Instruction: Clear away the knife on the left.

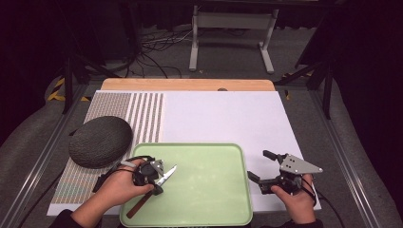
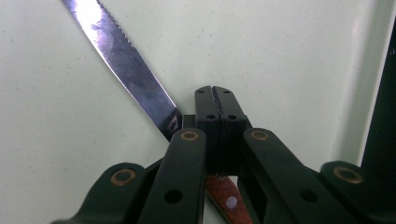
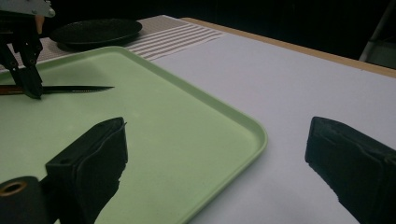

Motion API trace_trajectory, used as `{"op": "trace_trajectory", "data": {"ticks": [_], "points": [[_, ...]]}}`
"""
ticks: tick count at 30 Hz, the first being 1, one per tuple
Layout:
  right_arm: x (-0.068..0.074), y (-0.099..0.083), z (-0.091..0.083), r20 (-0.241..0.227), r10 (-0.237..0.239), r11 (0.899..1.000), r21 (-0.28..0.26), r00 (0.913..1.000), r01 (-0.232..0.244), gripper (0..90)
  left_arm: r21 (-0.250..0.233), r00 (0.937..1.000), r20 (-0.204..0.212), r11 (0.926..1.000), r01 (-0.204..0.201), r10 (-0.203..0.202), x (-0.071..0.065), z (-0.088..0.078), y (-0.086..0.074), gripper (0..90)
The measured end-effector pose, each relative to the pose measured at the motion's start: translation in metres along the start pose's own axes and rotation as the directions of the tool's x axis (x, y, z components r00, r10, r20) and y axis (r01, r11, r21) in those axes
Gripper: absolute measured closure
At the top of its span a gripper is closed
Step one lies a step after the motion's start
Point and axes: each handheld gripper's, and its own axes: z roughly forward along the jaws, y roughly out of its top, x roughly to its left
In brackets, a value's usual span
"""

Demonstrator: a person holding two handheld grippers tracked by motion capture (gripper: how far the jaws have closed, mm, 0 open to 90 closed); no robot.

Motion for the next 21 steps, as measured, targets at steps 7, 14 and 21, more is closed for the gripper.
{"op": "trace_trajectory", "data": {"ticks": [7, 14, 21], "points": [[0.001, 0.001, 0.001, -0.004, -0.002, 1.0, 0.001, 1.0, 0.002, 6.6, -0.008, 0.9999, -0.001, 0.9998, 0.017, -0.017, 0.002, -0.002, -0.006, 90.0], [0.001, 0.0, 0.001, -0.002, -0.002, 1.0, 0.004, 1.0, 0.003, 6.6, -0.008, 0.9996, -0.008, 0.9996, 0.029, -0.029, 0.003, -0.004, -0.011, 90.0], [0.001, 0.0, 0.001, -0.005, -0.001, 1.0, 0.004, 1.0, 0.001, 6.6, -0.016, 0.999, -0.012, 0.9989, 0.043, -0.044, 0.006, -0.006, -0.015, 89.9]]}}
